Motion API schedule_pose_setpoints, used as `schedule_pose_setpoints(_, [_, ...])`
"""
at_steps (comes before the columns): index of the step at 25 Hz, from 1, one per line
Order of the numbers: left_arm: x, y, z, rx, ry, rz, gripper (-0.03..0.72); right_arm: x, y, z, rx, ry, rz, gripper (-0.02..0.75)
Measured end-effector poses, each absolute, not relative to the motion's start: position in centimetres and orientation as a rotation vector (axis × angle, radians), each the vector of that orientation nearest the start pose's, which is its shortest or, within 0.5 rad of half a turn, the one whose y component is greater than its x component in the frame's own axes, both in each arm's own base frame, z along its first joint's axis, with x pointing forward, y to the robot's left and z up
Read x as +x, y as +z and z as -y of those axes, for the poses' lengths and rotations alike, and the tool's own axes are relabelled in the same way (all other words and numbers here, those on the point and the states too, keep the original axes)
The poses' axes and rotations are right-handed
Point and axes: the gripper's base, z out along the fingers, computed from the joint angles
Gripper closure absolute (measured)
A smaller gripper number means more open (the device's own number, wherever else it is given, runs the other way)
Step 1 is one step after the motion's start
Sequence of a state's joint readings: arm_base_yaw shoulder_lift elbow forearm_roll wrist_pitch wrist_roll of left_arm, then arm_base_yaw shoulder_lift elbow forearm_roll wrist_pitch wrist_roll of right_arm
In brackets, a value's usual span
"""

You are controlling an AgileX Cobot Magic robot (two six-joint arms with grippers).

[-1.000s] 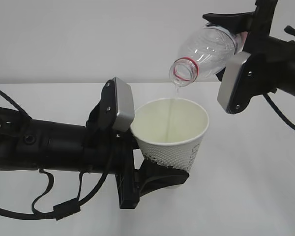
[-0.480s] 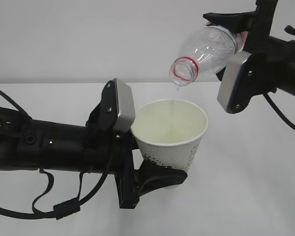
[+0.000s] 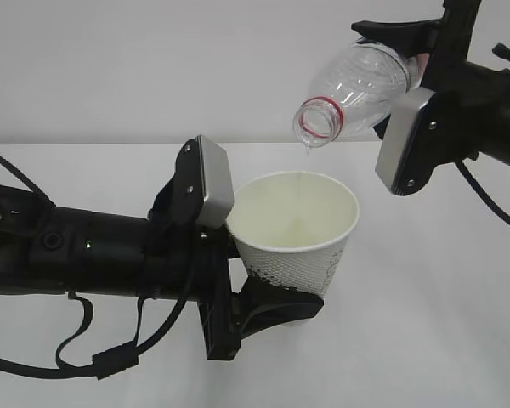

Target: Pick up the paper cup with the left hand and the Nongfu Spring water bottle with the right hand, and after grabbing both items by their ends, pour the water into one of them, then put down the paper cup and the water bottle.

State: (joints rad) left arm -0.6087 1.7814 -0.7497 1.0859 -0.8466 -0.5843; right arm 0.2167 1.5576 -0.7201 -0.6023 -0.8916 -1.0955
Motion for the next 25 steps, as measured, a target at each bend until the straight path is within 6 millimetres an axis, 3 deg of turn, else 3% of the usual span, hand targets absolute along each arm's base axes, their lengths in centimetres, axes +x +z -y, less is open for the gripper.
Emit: schedule_pose_setpoints(25, [23.2,17.11,23.38,1.263,-0.915,-1.571,0.178,29.91,25.47,-10.67,-1.396,-0.676,-0.715,0.26])
